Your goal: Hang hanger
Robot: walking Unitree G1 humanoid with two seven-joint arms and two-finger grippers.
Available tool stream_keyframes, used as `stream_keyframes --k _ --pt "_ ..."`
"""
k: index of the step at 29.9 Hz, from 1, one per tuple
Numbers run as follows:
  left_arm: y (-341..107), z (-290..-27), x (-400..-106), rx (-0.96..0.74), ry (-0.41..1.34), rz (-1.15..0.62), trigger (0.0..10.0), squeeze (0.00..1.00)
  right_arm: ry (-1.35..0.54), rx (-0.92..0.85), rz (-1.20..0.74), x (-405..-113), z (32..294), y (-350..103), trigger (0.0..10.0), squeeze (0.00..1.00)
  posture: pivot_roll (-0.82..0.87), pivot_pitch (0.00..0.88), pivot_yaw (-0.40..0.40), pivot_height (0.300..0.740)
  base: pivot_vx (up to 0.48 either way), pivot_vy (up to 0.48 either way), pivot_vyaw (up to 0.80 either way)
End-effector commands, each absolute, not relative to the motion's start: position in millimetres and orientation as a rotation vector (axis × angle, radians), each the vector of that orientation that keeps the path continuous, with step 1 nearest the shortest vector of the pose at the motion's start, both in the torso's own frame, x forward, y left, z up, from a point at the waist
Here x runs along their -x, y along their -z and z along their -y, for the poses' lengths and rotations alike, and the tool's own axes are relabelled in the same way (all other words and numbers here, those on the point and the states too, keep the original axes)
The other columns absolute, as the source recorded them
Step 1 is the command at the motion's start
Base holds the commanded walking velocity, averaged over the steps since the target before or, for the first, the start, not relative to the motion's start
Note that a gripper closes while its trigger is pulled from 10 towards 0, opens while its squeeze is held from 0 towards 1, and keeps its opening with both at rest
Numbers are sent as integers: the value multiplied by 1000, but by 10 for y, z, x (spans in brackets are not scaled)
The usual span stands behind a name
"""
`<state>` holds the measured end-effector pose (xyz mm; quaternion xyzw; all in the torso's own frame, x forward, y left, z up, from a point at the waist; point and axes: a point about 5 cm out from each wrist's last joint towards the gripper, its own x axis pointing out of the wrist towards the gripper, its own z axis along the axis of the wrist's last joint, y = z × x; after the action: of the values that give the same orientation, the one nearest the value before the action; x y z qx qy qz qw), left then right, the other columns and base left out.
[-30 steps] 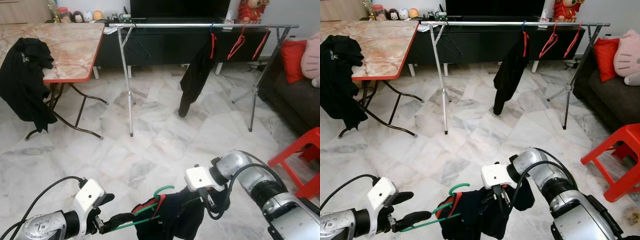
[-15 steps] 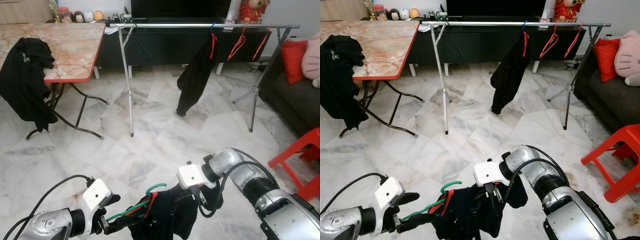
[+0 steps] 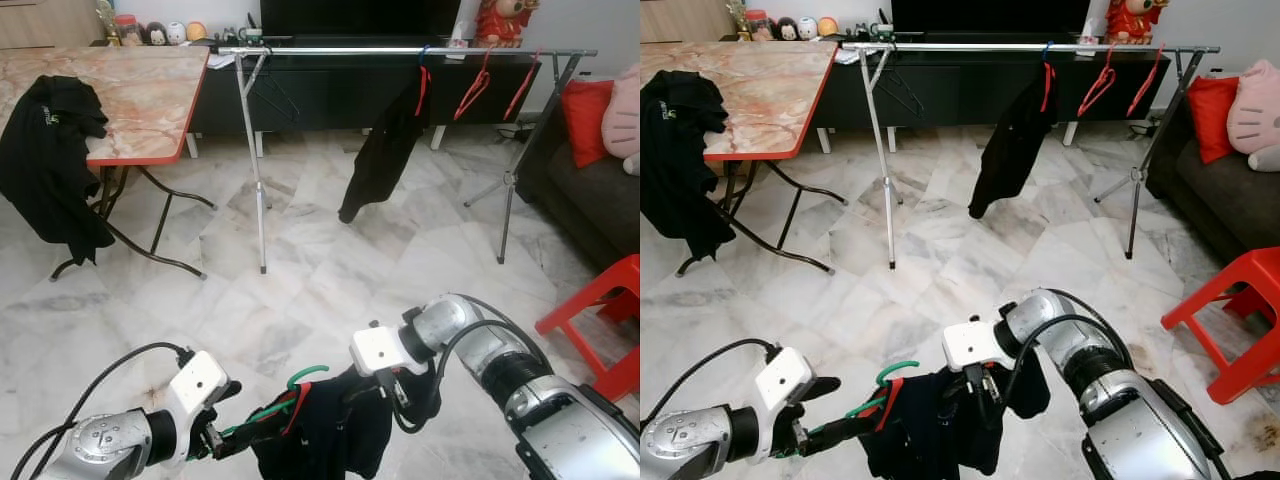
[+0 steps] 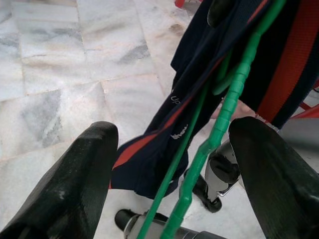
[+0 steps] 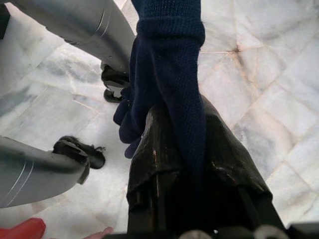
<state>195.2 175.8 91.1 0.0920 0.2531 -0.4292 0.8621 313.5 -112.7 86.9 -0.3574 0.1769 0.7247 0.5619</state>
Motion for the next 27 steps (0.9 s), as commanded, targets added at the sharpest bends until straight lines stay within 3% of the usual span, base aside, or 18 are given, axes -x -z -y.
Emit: stream_keyframes --k 1,4,5,6,7,11,12,14,16,27 --pt "-908 -1740 -1963 -198 908 -532 7255 0 -1687 838 -365 -3195 1086 -966 0 0 7 0 -42 740 0 0 0" --pt "-906 -1730 -1970 -200 909 -531 7098 0 -1680 833 -364 -3204 1072 -972 0 0 7 0 -42 740 0 0 0" --pt "-907 -1725 -1977 -201 906 -529 6392 0 -1681 832 -361 -3205 1063 -974 0 0 9 0 -44 740 0 0 0" --pt "-907 -1725 -1977 -201 906 -529 6392 0 -1681 832 -361 -3205 1063 -974 0 0 9 0 -44 740 0 0 0" --pt "-912 -1718 -1993 -201 902 -523 4941 0 -1685 827 -356 -3203 1048 -977 0 0 11 0 -45 740 0 0 0" --pt "-917 -1711 -2005 -201 898 -517 4353 0 -1690 825 -354 -3198 1038 -971 0 0 11 0 -45 740 0 0 0" --pt "-921 -1706 -2012 -200 895 -512 3569 0 -1691 825 -355 -3195 1037 -968 0 0 10 0 -47 740 0 0 0" --pt "-924 -1702 -2017 -200 894 -509 3569 0 -1692 825 -355 -3194 1038 -967 0 0 10 0 -47 740 0 0 0" --pt "-928 -1699 -2021 -199 892 -508 196 0 -1695 823 -358 -3187 1035 -956 0 0 10 0 -49 740 0 0 0" --pt "-930 -1696 -2015 -192 890 -511 0 0 -1689 822 -360 -3193 1030 -955 0 0 13 0 -52 740 0 0 0"
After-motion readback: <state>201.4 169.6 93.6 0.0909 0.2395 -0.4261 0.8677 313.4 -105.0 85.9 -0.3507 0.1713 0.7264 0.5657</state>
